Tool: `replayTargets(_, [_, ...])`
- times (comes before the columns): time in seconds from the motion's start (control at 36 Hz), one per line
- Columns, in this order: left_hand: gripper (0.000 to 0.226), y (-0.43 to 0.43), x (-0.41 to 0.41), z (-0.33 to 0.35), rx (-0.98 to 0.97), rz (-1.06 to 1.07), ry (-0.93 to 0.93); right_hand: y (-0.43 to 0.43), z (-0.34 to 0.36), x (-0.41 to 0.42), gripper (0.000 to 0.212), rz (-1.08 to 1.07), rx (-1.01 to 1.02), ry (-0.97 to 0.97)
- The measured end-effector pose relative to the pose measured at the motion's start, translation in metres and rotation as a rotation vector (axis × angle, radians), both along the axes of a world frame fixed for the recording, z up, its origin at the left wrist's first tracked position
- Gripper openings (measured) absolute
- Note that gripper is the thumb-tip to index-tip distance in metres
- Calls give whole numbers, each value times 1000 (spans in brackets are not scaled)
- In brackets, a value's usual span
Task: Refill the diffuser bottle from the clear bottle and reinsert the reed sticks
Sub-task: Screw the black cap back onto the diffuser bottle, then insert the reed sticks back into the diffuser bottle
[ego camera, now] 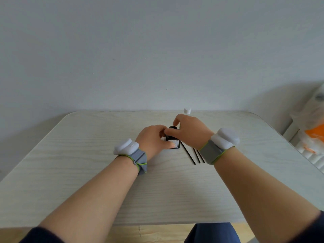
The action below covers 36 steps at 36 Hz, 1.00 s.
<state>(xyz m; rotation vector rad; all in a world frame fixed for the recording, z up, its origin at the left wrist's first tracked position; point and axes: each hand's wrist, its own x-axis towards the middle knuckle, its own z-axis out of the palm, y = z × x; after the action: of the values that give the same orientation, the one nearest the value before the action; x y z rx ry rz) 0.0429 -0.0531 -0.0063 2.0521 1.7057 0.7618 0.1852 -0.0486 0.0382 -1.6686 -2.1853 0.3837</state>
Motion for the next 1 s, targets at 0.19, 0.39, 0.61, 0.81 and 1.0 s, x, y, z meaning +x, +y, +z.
replayTargets(0.19, [43,-1,0,-2,-14,0,-60,6,1,46,15,-160,-20,4])
replayTargets(0.39, [37,-1,-1,-5,1,-10,-82,10,-9,63,18,-186,-190,-107])
replayTargets(0.61, [37,-1,-1,-4,0,-15,-79,13,-14,56,28,-188,-245,-181])
replayTargets(0.81, [38,-1,-1,-4,-9,-14,-89,16,-13,50,21,-206,-262,-262])
replayTargets(1.0, [39,-2,-1,-4,-11,-5,-106,21,-7,43,24,-212,-325,-324])
